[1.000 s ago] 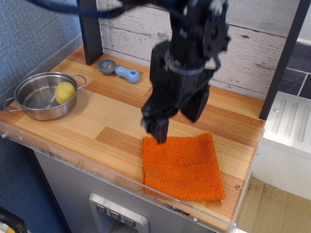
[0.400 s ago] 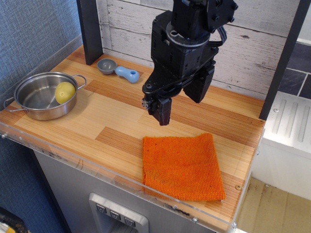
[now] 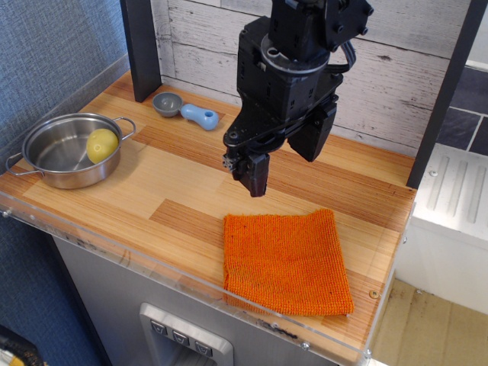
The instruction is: Move the orange cloth to the near edge of the table
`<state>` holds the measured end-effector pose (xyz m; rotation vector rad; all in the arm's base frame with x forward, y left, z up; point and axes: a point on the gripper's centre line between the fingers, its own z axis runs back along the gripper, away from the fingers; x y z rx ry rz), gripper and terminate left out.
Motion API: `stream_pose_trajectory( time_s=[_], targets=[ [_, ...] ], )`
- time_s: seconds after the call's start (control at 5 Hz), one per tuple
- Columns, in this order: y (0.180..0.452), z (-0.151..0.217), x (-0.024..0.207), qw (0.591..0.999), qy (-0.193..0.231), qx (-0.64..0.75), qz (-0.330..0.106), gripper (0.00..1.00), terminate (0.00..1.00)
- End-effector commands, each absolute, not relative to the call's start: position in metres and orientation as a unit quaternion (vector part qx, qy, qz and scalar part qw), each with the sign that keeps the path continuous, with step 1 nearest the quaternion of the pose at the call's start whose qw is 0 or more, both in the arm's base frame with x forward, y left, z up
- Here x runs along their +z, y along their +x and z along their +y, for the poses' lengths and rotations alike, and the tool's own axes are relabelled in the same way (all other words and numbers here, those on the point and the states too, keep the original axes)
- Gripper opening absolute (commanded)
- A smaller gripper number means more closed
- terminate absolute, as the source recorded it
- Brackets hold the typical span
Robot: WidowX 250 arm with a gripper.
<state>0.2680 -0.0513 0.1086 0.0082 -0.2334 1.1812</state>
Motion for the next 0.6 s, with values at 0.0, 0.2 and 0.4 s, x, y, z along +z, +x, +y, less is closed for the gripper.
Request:
stream_pose_trajectory(
  time_s=[0.0, 0.2, 0.4],
  targets=[
    [0.2695, -0.0503, 0.1249, 0.822, -0.018, 0.555, -0.131, 1.00, 0.00],
    [0.2695, -0.0503, 0.1249, 0.822, -0.018, 0.555, -0.131, 1.00, 0.00],
    [0.2695, -0.0503, 0.1249, 0.822, -0.018, 0.555, -0.131, 1.00, 1.00]
  ],
)
